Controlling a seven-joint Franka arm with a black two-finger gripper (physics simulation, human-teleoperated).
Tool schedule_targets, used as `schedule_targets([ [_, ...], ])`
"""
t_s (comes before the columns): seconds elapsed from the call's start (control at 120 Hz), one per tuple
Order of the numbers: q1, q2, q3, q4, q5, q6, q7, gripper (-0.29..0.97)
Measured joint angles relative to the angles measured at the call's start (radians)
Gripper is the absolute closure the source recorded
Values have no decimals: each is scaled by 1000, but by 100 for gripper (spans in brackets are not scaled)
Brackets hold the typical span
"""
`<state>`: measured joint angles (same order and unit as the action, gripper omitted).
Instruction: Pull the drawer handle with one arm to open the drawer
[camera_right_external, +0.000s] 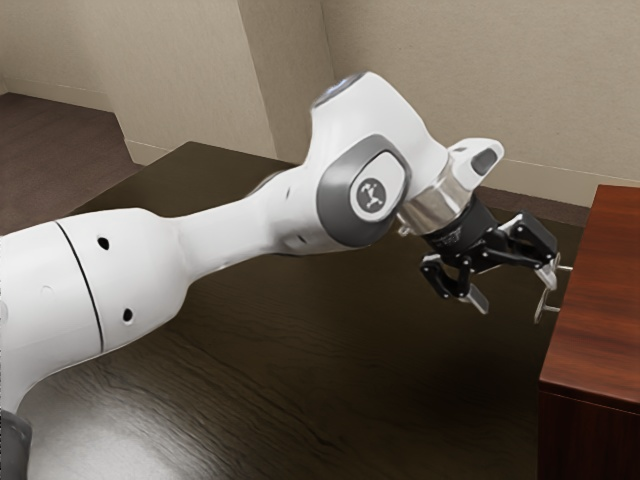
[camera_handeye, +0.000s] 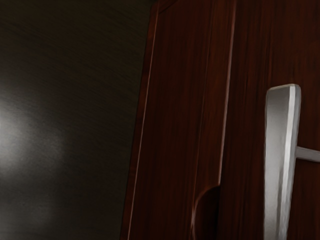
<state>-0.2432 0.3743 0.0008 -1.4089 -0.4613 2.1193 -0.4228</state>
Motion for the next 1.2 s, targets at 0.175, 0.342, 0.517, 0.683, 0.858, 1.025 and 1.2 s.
schedule_targets([
  [0.175, 0, 4, 1, -2, 3, 6, 0, 0],
  [0.342, -1, 6, 1, -7, 6, 8, 0, 0],
  [0.517, -26, 2, 53, -12, 19, -1, 0, 0],
  [0.683, -29, -19, 92, -29, 22, -18, 2, 0],
  [0.858, -20, -25, 101, -31, 25, -27, 7, 0],
  [1.025, 17, -31, 98, -35, 43, -47, 15, 0],
  [1.2, 94, -82, 48, -77, 95, -62, 46, 0],
])
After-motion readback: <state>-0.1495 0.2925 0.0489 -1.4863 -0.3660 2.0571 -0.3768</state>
